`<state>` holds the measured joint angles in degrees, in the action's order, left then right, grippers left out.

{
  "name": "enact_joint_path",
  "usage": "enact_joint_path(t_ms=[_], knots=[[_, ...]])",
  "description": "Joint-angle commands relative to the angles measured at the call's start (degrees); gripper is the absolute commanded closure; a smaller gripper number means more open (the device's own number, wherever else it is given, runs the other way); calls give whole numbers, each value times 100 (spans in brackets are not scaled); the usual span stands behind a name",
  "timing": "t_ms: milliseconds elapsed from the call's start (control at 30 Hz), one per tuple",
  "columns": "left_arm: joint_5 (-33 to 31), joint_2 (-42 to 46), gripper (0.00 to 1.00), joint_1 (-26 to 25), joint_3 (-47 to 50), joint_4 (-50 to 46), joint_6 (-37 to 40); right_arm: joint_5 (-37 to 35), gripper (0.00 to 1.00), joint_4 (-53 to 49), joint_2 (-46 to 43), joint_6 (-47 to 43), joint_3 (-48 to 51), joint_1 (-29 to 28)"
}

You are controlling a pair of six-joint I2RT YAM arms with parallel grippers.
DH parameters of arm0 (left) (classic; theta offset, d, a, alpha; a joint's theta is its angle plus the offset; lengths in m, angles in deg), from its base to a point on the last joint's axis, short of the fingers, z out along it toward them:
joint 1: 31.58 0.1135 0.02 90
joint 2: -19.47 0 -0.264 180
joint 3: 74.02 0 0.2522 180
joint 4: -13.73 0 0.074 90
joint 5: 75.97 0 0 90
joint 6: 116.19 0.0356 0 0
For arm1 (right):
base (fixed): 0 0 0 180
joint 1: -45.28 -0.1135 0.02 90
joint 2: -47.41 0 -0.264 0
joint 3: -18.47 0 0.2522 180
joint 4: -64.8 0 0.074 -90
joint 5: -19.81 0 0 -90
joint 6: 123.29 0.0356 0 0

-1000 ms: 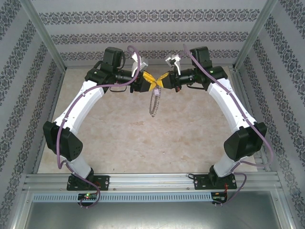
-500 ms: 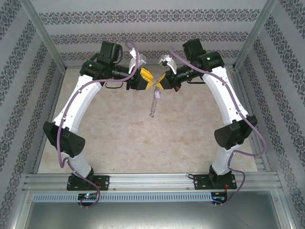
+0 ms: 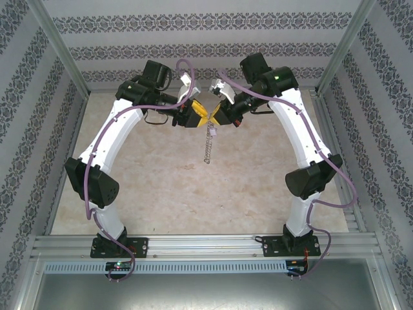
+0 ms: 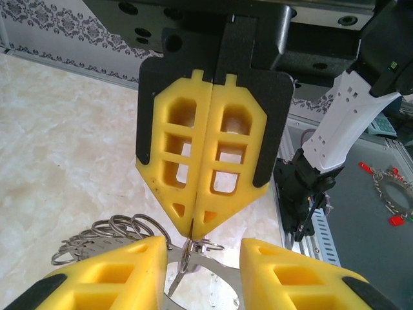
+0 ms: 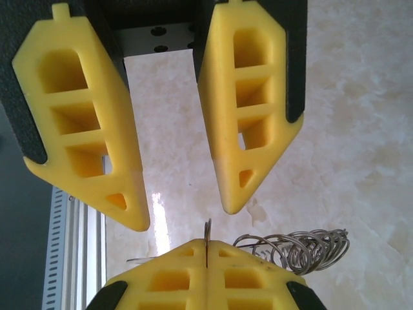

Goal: Put the keys on the keyring

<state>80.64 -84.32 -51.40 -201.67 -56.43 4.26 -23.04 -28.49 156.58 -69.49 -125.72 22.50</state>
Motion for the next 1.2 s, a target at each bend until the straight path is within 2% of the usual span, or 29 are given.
enact_joint_path(t_ms=[0,300,667,867,1000,1167], knots=[[237,43,65,46,94,-149,188,61,100,-46,-26,-84,-178,-75],[263,113,65,36,365,304,-48,200,100,154,-155,-11,-76,-77],[608,83,66,28,433,609,-249,259,100,482,-308,113,200,-79],[643,70,76,4,433,702,-301,268,100,516,-308,130,227,-85],[667,60,77,-17,439,691,-295,255,100,570,-319,158,224,-86],[744,38,89,-47,463,594,-216,275,100,681,-317,227,210,-86]])
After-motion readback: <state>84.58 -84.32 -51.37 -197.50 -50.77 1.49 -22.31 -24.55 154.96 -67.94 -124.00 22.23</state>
